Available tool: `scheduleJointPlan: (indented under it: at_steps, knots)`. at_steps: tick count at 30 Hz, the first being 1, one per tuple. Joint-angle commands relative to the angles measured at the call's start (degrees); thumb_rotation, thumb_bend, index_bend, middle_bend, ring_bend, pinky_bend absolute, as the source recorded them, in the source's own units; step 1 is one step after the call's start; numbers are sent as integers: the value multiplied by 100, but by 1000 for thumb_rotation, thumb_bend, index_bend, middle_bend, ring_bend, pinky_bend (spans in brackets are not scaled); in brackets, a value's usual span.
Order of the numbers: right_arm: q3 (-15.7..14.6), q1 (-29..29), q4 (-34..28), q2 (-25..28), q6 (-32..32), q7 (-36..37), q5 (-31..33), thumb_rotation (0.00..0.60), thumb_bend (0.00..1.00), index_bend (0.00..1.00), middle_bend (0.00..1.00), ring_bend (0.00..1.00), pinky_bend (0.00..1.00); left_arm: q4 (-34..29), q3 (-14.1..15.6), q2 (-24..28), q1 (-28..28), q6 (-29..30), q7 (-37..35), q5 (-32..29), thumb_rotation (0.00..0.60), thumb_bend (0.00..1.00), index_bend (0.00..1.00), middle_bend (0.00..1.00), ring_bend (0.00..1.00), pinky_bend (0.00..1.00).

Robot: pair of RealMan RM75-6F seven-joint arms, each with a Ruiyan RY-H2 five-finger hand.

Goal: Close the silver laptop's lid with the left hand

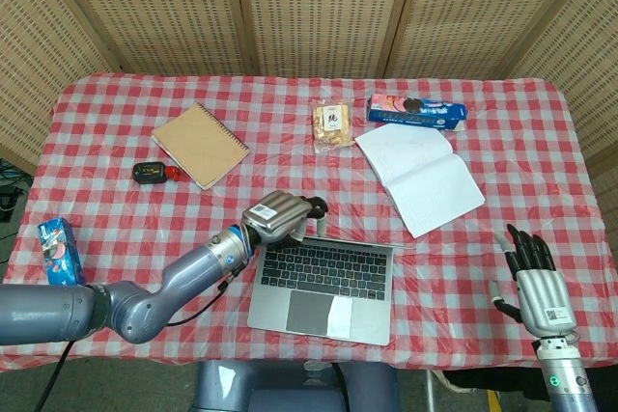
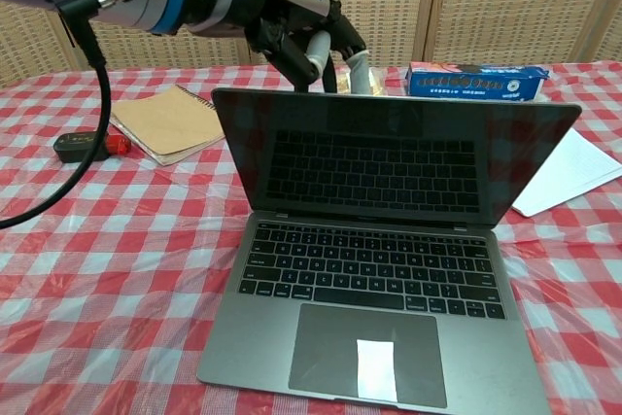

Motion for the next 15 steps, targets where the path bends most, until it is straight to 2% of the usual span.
scheduleJointPlan:
  at_steps: [1, 6, 15]
  knots:
    - [-9, -2, -13, 0, 0, -9, -11, 600, 662, 0, 0, 0, 0, -105, 44, 104, 84, -39, -84, 109, 600, 1000, 449, 220, 292, 369]
    - [-41, -2, -43, -8, -9, -60, -47, 600, 662, 0, 0, 0, 0, -489, 196, 355, 282, -210, -222, 411, 600, 1000, 449, 221, 293, 369]
    - [-84, -11, -95, -13, 1, -114, -107, 600, 665, 0, 0, 0, 0, -814, 409, 431, 453, -219, -219, 863, 600, 1000, 449, 221, 293, 369]
